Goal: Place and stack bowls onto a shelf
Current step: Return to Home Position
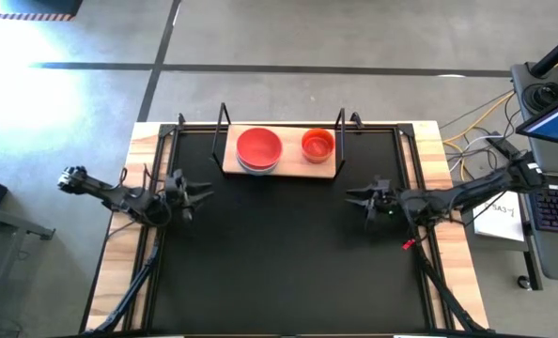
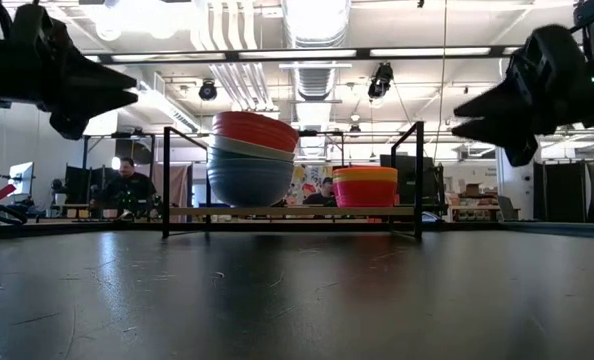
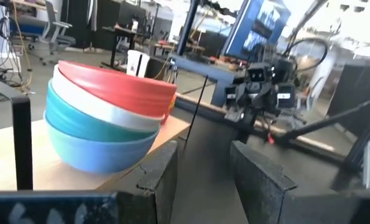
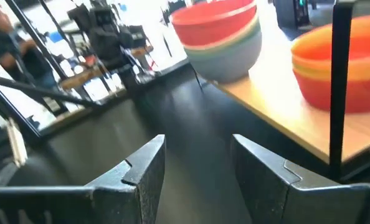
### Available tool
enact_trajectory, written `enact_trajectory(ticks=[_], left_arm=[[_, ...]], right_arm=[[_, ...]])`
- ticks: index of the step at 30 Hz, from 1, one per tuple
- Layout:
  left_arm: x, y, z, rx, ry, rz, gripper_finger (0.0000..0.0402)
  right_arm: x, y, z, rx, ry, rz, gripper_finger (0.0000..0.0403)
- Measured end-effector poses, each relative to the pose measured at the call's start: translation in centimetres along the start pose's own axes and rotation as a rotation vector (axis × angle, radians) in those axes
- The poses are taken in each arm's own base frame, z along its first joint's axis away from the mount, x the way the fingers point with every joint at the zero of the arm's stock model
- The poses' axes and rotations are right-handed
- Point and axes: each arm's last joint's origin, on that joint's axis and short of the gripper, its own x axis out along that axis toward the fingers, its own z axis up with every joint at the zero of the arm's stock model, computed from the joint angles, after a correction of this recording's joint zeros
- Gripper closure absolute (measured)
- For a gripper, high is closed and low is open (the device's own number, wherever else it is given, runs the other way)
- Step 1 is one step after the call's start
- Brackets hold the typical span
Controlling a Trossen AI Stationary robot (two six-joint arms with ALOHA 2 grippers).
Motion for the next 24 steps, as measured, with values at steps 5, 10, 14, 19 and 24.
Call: enact_trajectory(ticks=[5, 10, 14, 19, 24], left_arm=[[-0.4, 0.2, 0.7, -0.053, -0.058, -0.015, 0.0271], [-0.5, 0.2, 0.9, -0.070, -0.077, -0.020, 0.0271], [-0.5, 0.2, 0.9, -0.070, -0.076, -0.020, 0.0271], [-0.5, 0.2, 0.9, -0.070, -0.076, -0.020, 0.0271], [-0.5, 0.2, 0.9, -0.070, -0.077, -0.020, 0.0271]], right_arm=[[-0.5, 0.1, 0.9, 0.035, -0.066, 0.031, 0.0232], [-1.3, 0.3, 2.1, 0.084, -0.158, 0.074, 0.0232], [-2.2, 0.3, 3.1, 0.131, -0.248, 0.115, 0.0232], [-3.1, 0.3, 4.1, 0.177, -0.335, 0.155, 0.0232], [-3.7, 0.2, 4.7, 0.208, -0.393, 0.182, 0.0232]])
